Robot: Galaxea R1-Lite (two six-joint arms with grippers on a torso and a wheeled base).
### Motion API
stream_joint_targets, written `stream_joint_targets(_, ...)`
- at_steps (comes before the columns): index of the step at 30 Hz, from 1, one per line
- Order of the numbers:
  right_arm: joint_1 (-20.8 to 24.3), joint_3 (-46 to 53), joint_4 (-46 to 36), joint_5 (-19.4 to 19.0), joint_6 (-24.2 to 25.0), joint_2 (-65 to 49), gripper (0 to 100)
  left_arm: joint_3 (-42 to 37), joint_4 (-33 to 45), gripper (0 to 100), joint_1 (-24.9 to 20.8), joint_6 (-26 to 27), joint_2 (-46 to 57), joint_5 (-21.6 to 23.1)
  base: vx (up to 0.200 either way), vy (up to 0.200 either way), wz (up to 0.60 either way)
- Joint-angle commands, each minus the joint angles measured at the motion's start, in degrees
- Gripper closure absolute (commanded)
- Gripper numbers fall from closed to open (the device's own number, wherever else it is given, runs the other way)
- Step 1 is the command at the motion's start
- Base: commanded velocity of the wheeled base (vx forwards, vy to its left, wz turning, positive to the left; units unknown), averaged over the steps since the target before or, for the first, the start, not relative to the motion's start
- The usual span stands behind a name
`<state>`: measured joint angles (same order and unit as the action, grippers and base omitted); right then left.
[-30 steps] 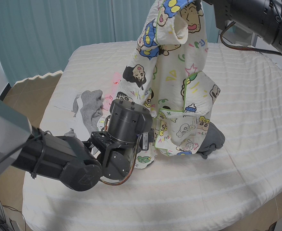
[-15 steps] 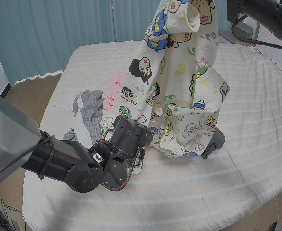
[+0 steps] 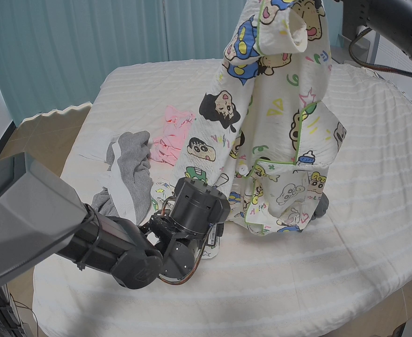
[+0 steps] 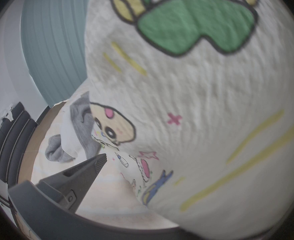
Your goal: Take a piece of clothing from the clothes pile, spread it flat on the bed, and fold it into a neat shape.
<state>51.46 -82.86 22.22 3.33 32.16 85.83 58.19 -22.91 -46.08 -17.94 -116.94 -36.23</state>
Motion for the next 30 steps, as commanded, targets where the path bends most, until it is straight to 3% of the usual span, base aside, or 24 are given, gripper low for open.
stream_joint_targets(1,-0.1,0.2,0.0,0.0,0.0,-0.1,100,-0.4,0.0,0,-0.6,-0.6,-0.2,0.7,0.0,0.0,0.0)
stream_joint_targets(2,-0.8,0.2,0.0,0.0,0.0,-0.1,100,-0.6,0.0,100,-0.9,-1.7,-0.1,1.1,0.0,0.0,0.0)
stream_joint_targets(9,-5.1,1.5,0.0,-0.2,0.1,-0.1,100,-6.9,0.0,100,-3.6,-3.2,4.1,8.9,0.0,0.0,0.0)
stream_joint_targets(14,-6.4,2.7,0.0,-0.2,0.1,-0.5,100,-9.9,0.0,100,-3.5,-3.4,7.0,9.5,0.0,0.0,0.0)
stream_joint_targets(17,-7.6,5.3,0.0,-0.3,0.1,-1.3,100,-14.3,0.0,100,-3.3,-3.4,12.9,12.9,0.0,0.0,0.0)
stream_joint_targets(19,-8.8,7.1,0.0,-0.3,0.1,-1.6,100,-17.2,0.1,100,-3.1,-3.4,18.4,17.3,0.0,0.0,0.0)
stream_joint_targets(23,-11.1,10.0,0.0,-0.2,0.0,-2.8,100,-20.3,0.1,100,-1.7,-3.4,26.2,19.5,0.0,0.0,0.0)
stream_joint_targets(30,-16.6,17.0,0.0,-0.4,0.1,-6.5,100,-19.8,-0.1,100,5.7,-3.0,40.1,23.1,0.0,0.0,0.0)
